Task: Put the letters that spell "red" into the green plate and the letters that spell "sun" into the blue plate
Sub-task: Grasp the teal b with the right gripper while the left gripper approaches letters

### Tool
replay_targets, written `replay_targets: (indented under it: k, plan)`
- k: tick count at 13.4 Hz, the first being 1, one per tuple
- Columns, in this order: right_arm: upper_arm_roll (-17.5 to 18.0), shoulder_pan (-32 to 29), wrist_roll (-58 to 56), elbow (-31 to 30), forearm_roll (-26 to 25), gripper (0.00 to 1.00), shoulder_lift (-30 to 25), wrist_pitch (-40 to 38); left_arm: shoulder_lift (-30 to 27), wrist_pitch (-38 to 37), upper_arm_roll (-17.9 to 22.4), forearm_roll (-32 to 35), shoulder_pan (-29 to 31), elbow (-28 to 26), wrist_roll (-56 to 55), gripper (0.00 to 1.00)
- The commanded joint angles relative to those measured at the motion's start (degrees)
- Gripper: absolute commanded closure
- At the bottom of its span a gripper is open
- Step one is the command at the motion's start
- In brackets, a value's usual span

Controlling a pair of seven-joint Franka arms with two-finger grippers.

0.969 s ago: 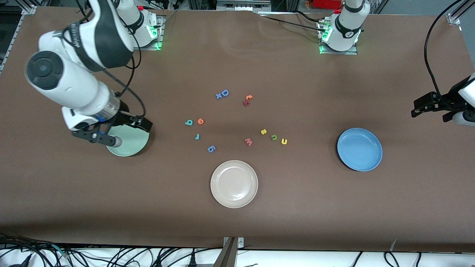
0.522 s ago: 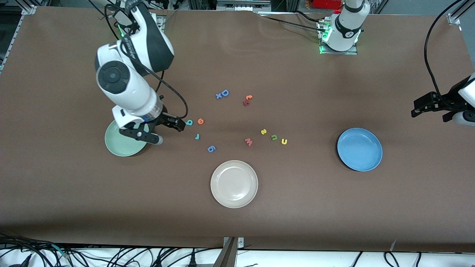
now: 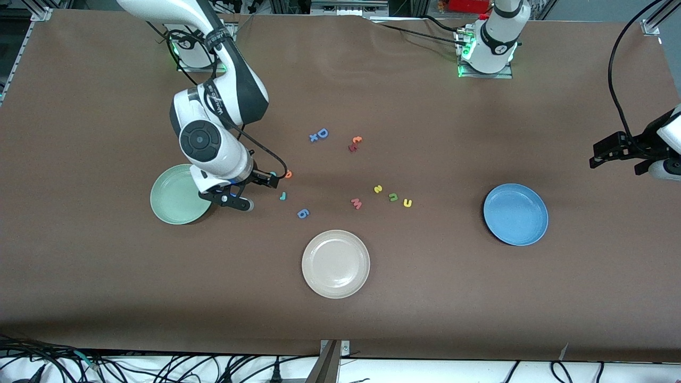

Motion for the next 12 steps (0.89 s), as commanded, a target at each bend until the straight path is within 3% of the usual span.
replay_targets:
  k: [1,6,12]
  plan:
    - [-0.15,0.23,-0.39,-5.21,1.91,0.00,-1.19,3.87,-0.38,-1.04,-0.14,-2.01,0.41,0.50,0.71,0.00]
    - [0.63,0.40,-2.85,-14.45,1.91,0.00,-0.40,15.99,-0.38,-1.04,-0.14,-2.01,0.41,0.50,0.71,0.00]
    - [2.66,0.40,-1.45,-16.56,2.34,0.01,3.82,23.73,-0.29,-1.04,-0.23,-2.01,-0.03,0.59,0.89,0.00]
